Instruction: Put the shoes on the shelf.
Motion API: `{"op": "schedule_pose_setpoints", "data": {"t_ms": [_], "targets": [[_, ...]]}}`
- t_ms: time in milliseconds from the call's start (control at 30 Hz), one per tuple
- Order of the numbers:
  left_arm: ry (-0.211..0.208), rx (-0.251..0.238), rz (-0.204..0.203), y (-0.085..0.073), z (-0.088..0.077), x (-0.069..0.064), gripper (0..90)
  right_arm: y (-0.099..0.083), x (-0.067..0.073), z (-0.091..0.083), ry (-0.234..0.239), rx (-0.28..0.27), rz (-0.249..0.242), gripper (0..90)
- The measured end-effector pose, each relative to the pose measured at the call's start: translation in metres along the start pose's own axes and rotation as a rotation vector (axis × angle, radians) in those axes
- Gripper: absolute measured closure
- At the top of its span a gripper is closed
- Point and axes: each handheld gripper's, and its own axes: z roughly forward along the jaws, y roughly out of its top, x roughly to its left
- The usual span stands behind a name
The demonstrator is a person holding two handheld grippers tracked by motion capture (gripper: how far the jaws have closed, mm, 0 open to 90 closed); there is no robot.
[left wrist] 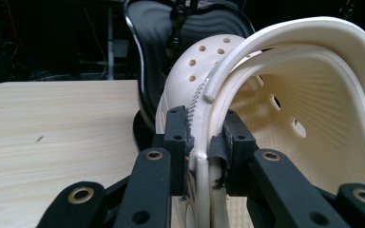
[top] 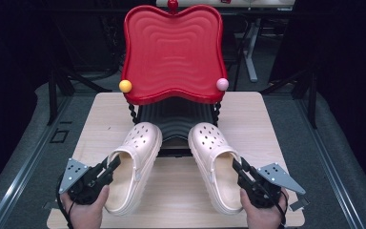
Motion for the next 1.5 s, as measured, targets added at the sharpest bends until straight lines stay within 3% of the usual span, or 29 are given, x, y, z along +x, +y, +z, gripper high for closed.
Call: {"op": "schedule_pose_setpoints", "data": {"t_ms": [333,700,1067,1300,1500], "targets": [[-0.021,0.005,0.013,-0.002,0.024,-0.01,76.4,0.004,0.011,0.02,0.027,0.009,-0.009,76.7],[-0.033,0.011,-0.002,0.0,0.035,-0.013,76.4,0.007,0.019,0.037,0.038,0.012,-0.005,76.7],[-0.025,0.006,0.021,0.003,0.052,-0.012,76.3,0.004,0.022,0.052,0.049,0.004,0.018,76.6],[-0.018,0.003,0.059,0.003,0.069,-0.013,76.3,0.006,0.019,0.068,0.042,-0.019,0.016,76.6],[-0.017,0.002,0.052,0.003,0.081,-0.012,76.2,0.006,0.016,0.083,0.035,-0.026,0.0,76.6]]}}
